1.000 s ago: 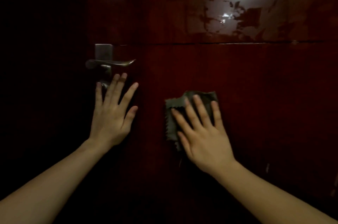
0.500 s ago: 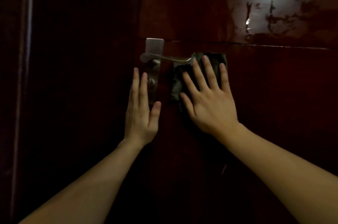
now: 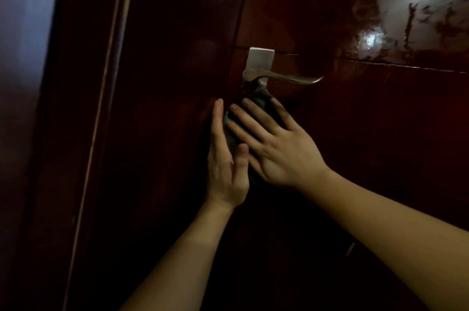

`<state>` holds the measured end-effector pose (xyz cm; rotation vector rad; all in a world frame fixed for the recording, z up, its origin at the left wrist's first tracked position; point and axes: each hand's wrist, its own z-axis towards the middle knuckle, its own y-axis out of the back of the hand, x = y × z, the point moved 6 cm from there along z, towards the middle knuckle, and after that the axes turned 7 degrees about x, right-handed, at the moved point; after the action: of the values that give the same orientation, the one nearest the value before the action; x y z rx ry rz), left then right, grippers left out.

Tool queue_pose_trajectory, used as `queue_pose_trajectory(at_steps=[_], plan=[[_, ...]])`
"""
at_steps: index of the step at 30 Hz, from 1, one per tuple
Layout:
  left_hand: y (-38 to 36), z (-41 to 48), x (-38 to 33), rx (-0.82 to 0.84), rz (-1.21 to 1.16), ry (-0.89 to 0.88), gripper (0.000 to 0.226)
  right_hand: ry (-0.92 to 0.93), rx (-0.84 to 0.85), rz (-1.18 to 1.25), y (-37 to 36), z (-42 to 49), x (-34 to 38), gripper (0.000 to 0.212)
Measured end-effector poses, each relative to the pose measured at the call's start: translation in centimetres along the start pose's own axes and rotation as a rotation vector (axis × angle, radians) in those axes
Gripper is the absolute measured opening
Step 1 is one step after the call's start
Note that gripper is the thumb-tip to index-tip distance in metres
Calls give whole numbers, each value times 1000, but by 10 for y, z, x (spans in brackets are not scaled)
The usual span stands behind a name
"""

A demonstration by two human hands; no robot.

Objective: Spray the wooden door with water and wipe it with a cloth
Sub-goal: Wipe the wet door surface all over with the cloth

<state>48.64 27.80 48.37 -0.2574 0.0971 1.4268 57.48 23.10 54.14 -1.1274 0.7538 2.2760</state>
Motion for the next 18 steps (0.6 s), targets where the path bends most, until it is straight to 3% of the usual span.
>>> queue_pose_trajectory(at_steps=[7, 18], plan=[[-2, -2, -3, -33, 119, -142, 83, -188, -56, 43, 1, -8, -6, 67], [-7, -6, -1, -12, 212, -196, 83, -90, -6, 1, 2, 9, -7, 68]])
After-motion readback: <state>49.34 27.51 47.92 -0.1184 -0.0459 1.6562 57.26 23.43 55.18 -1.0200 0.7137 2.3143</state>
